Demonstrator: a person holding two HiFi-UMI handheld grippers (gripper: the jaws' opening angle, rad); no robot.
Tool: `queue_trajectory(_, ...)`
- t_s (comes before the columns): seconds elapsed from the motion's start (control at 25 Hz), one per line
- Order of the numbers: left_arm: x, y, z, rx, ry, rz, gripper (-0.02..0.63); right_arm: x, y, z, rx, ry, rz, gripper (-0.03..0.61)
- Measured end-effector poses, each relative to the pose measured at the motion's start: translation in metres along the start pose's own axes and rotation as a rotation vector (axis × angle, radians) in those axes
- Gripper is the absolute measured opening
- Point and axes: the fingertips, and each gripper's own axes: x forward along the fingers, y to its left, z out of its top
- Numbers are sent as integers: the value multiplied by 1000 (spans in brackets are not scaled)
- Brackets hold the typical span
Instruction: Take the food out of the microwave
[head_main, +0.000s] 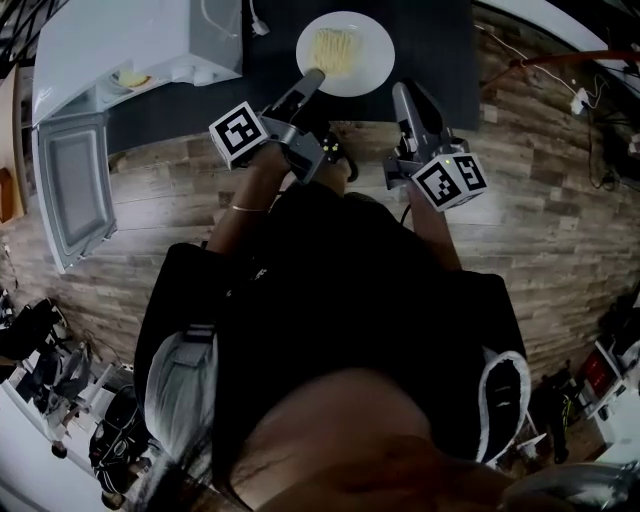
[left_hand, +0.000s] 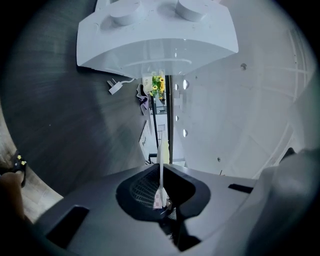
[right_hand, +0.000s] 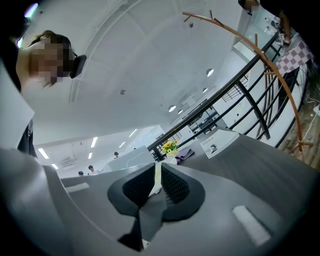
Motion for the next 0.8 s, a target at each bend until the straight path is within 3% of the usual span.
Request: queue_trajectory(0.8,10,12,28,-29,-89,19,15,59,-6,-3,20,111,102,14)
